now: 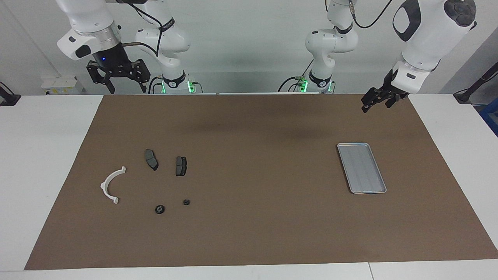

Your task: Pick bearing gear from pile to tray

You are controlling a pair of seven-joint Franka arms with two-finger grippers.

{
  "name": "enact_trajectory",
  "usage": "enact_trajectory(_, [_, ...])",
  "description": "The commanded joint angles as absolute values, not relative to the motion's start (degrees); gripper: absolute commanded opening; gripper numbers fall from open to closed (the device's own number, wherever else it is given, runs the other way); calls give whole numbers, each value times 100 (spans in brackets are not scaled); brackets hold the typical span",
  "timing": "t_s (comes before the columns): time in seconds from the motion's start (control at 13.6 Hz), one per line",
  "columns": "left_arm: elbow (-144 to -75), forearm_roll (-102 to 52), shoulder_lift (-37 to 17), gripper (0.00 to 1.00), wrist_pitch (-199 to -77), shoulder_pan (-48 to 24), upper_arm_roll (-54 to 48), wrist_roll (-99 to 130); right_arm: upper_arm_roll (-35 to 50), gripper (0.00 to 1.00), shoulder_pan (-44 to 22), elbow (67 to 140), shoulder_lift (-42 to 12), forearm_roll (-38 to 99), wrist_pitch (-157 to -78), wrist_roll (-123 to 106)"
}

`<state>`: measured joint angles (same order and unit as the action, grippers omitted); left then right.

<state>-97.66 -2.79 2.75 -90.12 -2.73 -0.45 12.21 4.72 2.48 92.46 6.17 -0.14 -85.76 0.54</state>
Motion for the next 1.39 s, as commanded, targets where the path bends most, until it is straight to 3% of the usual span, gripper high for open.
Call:
enact_trajectory(0.0, [-9738, -343, 334, 100, -8947, -281, -26, 1178, 483, 100, 299, 9316, 677, 141, -8587, 88])
enact_trajectory(1.03, [-9738, -343, 334, 100, -8947, -281, -26, 1178, 492, 100, 290, 9527, 764, 141, -8727, 44])
enact_trajectory(1.32, [-9738, -343, 334, 100, -8947, -281, -26, 1178, 501, 100, 255, 10114, 774, 132, -9455, 61])
